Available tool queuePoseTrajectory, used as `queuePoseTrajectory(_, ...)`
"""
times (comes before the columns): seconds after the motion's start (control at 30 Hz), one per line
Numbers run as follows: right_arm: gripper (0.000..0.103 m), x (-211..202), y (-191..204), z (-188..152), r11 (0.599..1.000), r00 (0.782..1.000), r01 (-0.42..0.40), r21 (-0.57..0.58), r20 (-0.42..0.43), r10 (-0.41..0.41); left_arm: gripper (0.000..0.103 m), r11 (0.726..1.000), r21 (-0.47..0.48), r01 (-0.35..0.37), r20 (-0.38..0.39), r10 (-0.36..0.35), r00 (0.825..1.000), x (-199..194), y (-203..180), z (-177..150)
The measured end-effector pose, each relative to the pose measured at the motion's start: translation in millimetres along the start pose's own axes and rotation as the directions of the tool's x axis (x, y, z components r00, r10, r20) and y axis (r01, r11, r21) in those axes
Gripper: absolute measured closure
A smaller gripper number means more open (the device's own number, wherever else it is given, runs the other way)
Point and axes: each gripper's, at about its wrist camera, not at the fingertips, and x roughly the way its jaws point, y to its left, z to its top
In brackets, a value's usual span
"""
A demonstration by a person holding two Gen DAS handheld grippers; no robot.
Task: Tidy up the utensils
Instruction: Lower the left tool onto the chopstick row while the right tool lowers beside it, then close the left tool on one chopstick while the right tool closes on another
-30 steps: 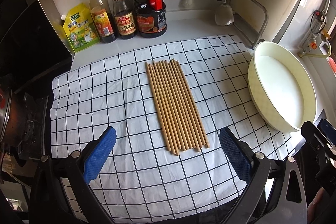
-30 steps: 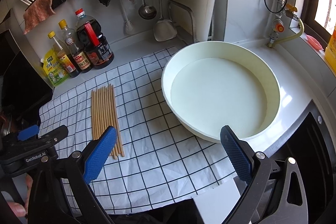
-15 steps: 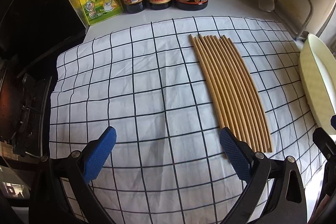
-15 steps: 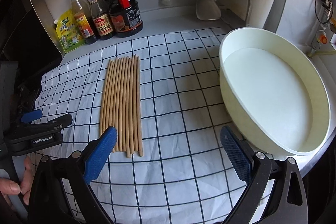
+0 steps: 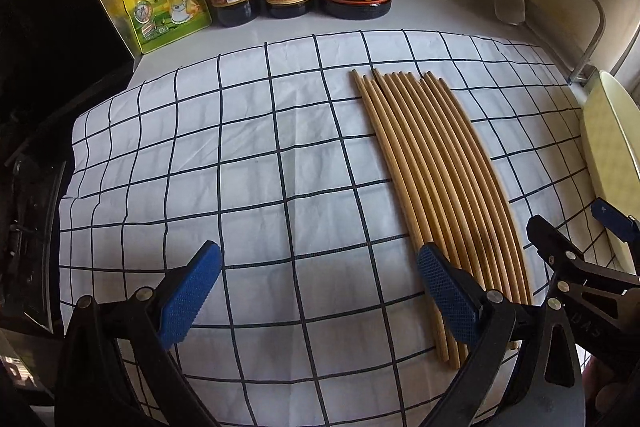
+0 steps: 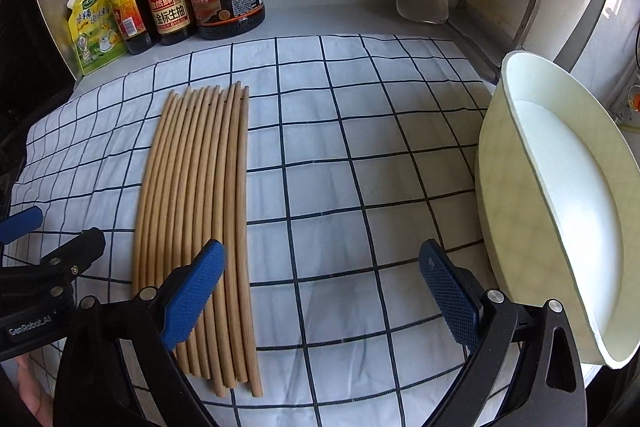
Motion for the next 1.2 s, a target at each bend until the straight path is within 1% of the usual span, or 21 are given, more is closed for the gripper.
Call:
queuePoseTrajectory(0.23,0.009,13,3,-6,0.999,1.0,0.016,-0.036,-0.014,-0.017,0.006,1.0,0.004,0.0,-0.008,0.0,1.0,9,-2,-1)
queuePoseTrajectory(0.53,0.01,21,12,-2,0.996,0.999,0.042,-0.083,0.002,-0.042,0.006,1.0,-0.009,0.011,-0.019,-0.011,1.0,18,-5,1)
queuePoseTrajectory(0.57,0.012,21,12,-1,0.995,0.999,0.04,-0.091,0.011,-0.039,0.006,1.0,-0.011,0.014,-0.02,-0.014,1.0,18,-5,1)
queuePoseTrajectory(0.6,0.015,21,12,0,0.995,0.999,0.031,-0.097,0.014,-0.03,0.006,1.0,-0.014,0.019,-0.021,-0.02,1.0,18,-5,1)
queuePoseTrajectory(0.7,0.022,19,7,-1,0.996,1.0,0.016,-0.088,0.017,-0.015,0.006,1.0,-0.016,0.024,-0.014,-0.025,1.0,18,-6,1)
queuePoseTrajectory(0.73,0.023,19,5,-2,0.997,1.0,0.013,-0.08,0.015,-0.012,0.006,1.0,-0.015,0.023,-0.015,-0.023,1.0,19,-7,2)
queuePoseTrajectory(0.87,0.023,19,-5,-3,0.999,1.0,0.006,-0.042,0.004,-0.006,0.006,1.0,-0.017,0.018,-0.021,-0.018,1.0,21,-7,3)
queuePoseTrajectory(0.97,0.023,19,-10,-5,1.0,1.0,0.003,-0.029,0.003,-0.003,0.006,0.999,-0.04,0.033,-0.043,-0.035,0.998,26,-5,2)
queuePoseTrajectory(1.03,0.023,19,-11,-6,1.0,1.0,0.003,-0.03,0.005,-0.003,0.006,0.998,-0.054,0.04,-0.04,-0.042,0.998,27,-5,1)
queuePoseTrajectory(1.2,0.023,19,-11,-6,1.0,1.0,0.003,-0.025,0.007,-0.003,0.005,0.999,-0.043,0.001,-0.038,-0.003,0.999,29,-8,3)
